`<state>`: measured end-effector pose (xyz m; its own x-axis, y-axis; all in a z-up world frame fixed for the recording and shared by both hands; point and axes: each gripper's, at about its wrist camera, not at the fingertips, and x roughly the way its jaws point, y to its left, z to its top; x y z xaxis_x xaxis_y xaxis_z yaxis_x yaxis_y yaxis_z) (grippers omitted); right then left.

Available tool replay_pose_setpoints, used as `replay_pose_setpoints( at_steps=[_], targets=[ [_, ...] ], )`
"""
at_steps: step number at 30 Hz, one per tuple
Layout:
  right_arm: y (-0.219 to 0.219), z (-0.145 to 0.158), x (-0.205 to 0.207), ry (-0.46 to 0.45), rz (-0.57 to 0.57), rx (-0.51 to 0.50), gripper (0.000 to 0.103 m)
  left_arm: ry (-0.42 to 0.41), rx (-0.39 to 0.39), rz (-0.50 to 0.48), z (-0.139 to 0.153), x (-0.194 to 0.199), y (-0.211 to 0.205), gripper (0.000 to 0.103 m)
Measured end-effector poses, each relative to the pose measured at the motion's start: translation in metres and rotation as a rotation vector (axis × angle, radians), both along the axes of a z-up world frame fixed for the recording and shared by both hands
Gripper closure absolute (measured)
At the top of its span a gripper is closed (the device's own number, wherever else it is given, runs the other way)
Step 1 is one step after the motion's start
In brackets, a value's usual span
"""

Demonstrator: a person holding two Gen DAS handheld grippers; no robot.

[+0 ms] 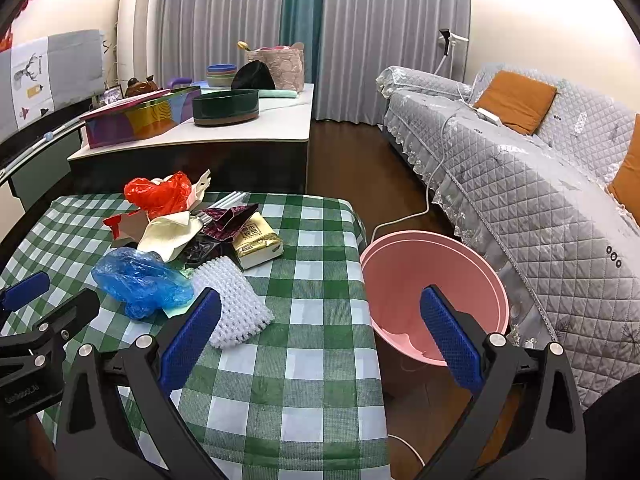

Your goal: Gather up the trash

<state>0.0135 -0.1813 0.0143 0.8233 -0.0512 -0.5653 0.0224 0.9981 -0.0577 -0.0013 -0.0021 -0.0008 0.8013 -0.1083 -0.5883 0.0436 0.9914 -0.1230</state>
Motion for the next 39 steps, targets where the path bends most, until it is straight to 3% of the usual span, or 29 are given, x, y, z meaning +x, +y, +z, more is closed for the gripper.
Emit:
replay_pose_setpoints(
  at_steps=[19,24,29,39],
  targets=[
    [0.000,-0.001,0.000,0.006,-0.002,0.007,0.005,0.010,-0.002,0.004,-0.001,0.001,-0.001,0.013],
    [0.003,-0.006,0.007,0.025,0.027,0.027,0.019,0.030,-0.001,0.013,-0.006,0.004,0.000,0.018],
    [0.007,-0.015,0.020,0.055,0.078,0.076,0.035,0.058,-0.001,0.049,-0.015,0.016,0.010,0.035],
    [0.032,-0.040,0.052,0.131,0.175,0.092,0.036,0.129,-0.059,0.135,-0.037,0.048,0.039,0.038]
  ],
)
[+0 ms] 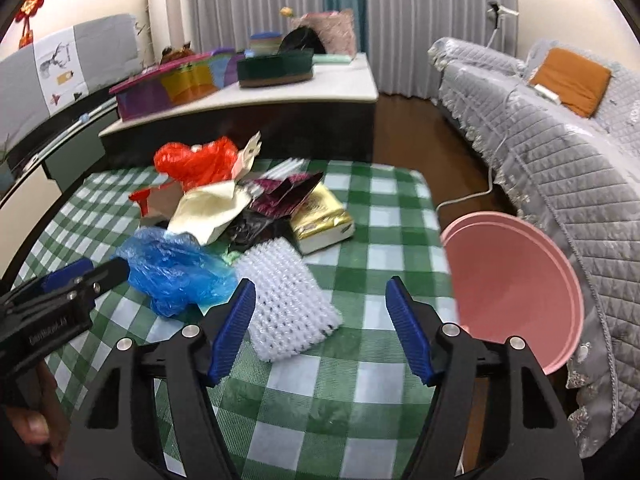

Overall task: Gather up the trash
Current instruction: 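Grasp the white foam net with the right gripper while the left gripper grasps the blue plastic bag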

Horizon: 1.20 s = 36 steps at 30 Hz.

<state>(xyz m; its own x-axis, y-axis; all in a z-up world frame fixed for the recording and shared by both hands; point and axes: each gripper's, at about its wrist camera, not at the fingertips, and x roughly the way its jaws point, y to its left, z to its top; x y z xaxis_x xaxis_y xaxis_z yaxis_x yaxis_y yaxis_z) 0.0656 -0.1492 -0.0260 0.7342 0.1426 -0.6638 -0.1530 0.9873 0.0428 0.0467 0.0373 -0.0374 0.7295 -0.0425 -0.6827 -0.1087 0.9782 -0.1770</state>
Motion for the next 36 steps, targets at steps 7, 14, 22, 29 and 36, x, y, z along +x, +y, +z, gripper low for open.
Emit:
replay_pose_setpoints(
  at_steps=[7,14,22,29,36],
  targets=[
    [0.010,-0.026,0.020,0.106,0.047,-0.005,0.037,0.051,-0.053,-0.025,-0.015,0.018,0.003,0.044],
    [0.014,-0.036,0.023,0.158,0.098,-0.002,0.080,0.091,-0.113,-0.057,-0.023,0.026,0.004,0.087],
    [0.007,-0.021,0.013,0.113,0.085,0.002,0.103,0.054,-0.077,-0.078,-0.011,0.018,-0.001,0.101],
    [-0.006,-0.006,-0.001,0.078,0.079,0.058,0.099,0.015,-0.057,-0.069,0.005,0.001,-0.001,0.101],
    [0.011,-0.018,0.003,0.089,0.136,0.051,0.030,-0.012,-0.044,-0.065,0.015,-0.008,-0.001,0.101]
  ],
)
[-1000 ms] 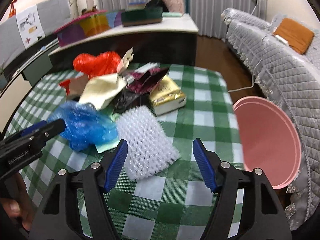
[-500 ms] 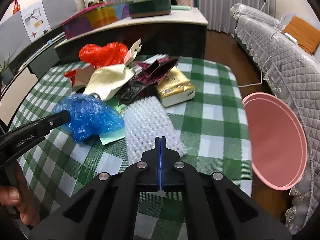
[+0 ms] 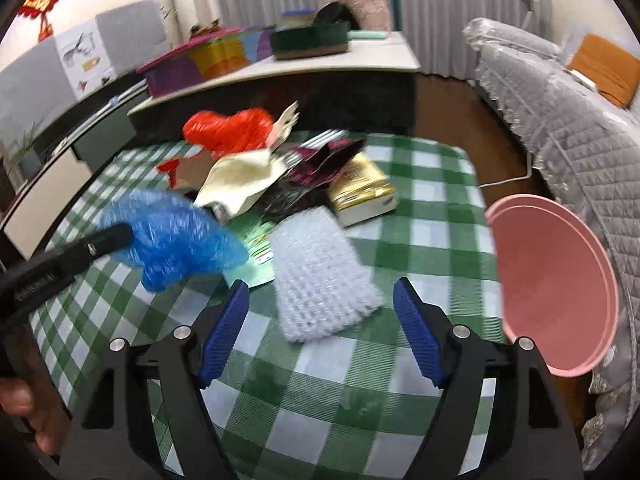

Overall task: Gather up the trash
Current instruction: 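Grasp the white foam net with the right gripper while the left gripper grasps the blue plastic bag, then carry the foam net with the right gripper while the left gripper carries the blue bag over the pink bucket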

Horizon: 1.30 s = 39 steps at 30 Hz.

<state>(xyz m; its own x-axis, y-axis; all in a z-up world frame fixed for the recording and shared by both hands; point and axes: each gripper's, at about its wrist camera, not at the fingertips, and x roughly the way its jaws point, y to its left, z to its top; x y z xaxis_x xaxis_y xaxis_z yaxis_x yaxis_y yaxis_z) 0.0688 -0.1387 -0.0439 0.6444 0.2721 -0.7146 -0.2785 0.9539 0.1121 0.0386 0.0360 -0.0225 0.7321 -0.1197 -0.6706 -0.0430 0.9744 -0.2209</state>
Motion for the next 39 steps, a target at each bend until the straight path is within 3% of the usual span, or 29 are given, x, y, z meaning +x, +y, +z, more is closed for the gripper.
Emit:
replay_pose_setpoints(
  at_steps=[2,4,6,8,16,31,35,39],
  targets=[
    [0.007,-0.009,0.005,0.029,0.014,-0.025,0.034,-0.011,0.003,0.003,0.003,-0.002,0.002,0.101],
    [0.012,-0.021,0.009,0.063,0.008,-0.072,0.046,-0.018,0.001,0.006,0.005,-0.002,0.005,0.101],
    [0.013,-0.026,0.011,0.081,0.012,-0.086,0.073,-0.026,-0.003,0.013,0.008,-0.004,0.009,0.101],
    [0.011,-0.022,0.009,0.070,0.015,-0.081,0.092,-0.030,-0.010,0.015,0.010,-0.005,0.010,0.101],
    [-0.011,0.023,-0.013,-0.021,-0.038,-0.074,0.093,-0.060,-0.003,-0.020,0.020,-0.015,0.002,0.101],
    [-0.143,0.135,-0.010,-0.147,-0.231,-0.069,0.093,-0.131,0.035,-0.203,0.064,-0.005,-0.072,0.101],
    [-0.190,0.135,0.001,-0.154,-0.320,-0.056,0.092,-0.148,0.041,-0.267,0.071,0.006,-0.106,0.101],
    [-0.227,0.113,0.006,-0.130,-0.408,-0.033,0.092,-0.157,0.057,-0.346,0.070,0.021,-0.145,0.101]
  ],
)
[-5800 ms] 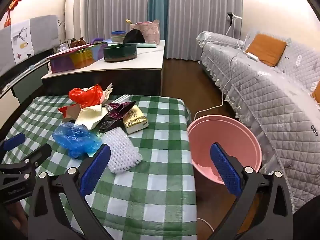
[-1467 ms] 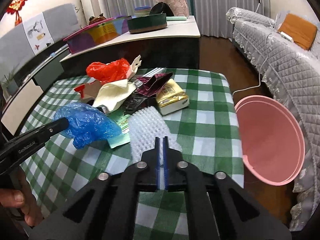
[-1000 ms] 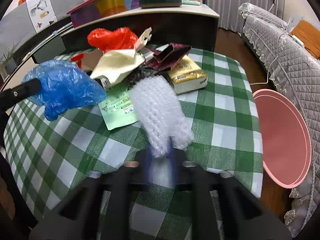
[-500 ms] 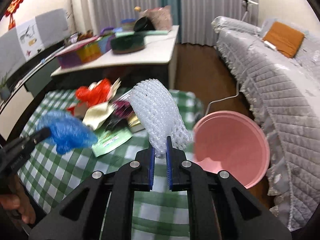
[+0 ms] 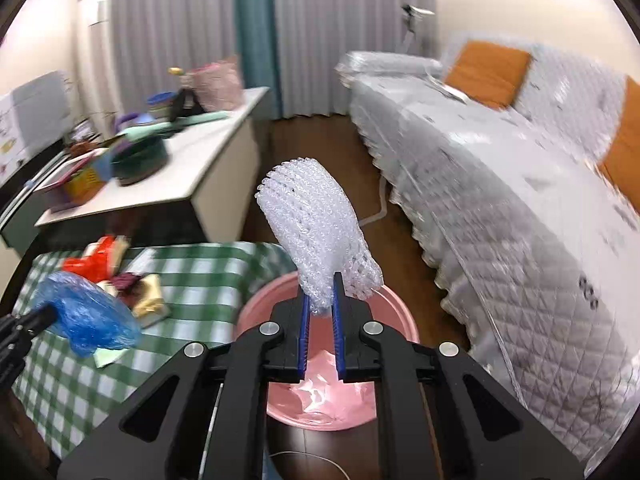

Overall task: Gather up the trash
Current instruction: 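Carry the foam net with the right gripper while the left gripper carries the blue bag over the pink bucket, then open both grippers to drop the foam net and blue bag into the bucket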

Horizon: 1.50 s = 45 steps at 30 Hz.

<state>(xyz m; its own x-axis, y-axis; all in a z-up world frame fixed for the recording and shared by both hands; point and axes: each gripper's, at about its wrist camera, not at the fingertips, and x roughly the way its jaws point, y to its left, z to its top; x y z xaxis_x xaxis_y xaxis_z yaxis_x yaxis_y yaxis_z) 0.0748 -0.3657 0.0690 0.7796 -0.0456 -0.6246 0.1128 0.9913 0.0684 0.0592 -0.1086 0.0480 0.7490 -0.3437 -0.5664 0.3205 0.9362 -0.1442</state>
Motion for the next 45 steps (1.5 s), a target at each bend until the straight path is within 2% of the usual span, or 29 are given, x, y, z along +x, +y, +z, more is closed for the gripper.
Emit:
replay_pose_setpoints(
  at_steps=[2,6,14,22,29,31,32,33,34,35,37,45],
  targets=[
    [-0.016,-0.008,0.003,0.015,-0.028,0.060,0.092,0.005,0.005,-0.033,-0.003,0.010,-0.018,0.101],
    [-0.025,-0.014,0.013,0.010,-0.042,0.040,0.092,0.020,0.000,-0.080,-0.012,0.030,-0.047,0.101],
    [-0.033,-0.036,0.039,0.055,-0.038,0.080,0.092,0.061,0.024,-0.168,-0.039,0.062,-0.100,0.101],
    [-0.036,-0.046,0.051,0.081,-0.038,0.089,0.092,0.109,0.047,-0.203,-0.062,0.083,-0.121,0.101],
    [-0.035,-0.051,0.055,0.095,-0.035,0.089,0.092,0.137,0.047,-0.213,-0.071,0.095,-0.130,0.101],
    [-0.035,-0.051,0.056,0.097,-0.032,0.087,0.091,0.139,0.045,-0.218,-0.072,0.096,-0.132,0.101],
    [-0.034,-0.052,0.057,0.100,-0.034,0.084,0.086,0.142,0.045,-0.221,-0.072,0.097,-0.133,0.101],
    [-0.034,-0.053,0.058,0.107,-0.040,0.077,0.075,0.148,0.045,-0.223,-0.073,0.098,-0.134,0.099],
    [-0.035,-0.053,0.057,0.108,-0.050,0.075,0.066,0.161,0.043,-0.225,-0.074,0.099,-0.134,0.092],
    [-0.036,-0.054,0.057,0.107,-0.057,0.075,0.053,0.168,0.043,-0.220,-0.075,0.100,-0.133,0.073],
    [-0.038,-0.053,0.057,0.104,-0.075,0.076,0.049,0.164,0.041,-0.200,-0.076,0.099,-0.129,0.054],
    [-0.037,-0.051,0.053,0.092,-0.088,0.100,0.049,0.149,0.031,-0.186,-0.061,0.084,-0.104,0.054]
  ],
)
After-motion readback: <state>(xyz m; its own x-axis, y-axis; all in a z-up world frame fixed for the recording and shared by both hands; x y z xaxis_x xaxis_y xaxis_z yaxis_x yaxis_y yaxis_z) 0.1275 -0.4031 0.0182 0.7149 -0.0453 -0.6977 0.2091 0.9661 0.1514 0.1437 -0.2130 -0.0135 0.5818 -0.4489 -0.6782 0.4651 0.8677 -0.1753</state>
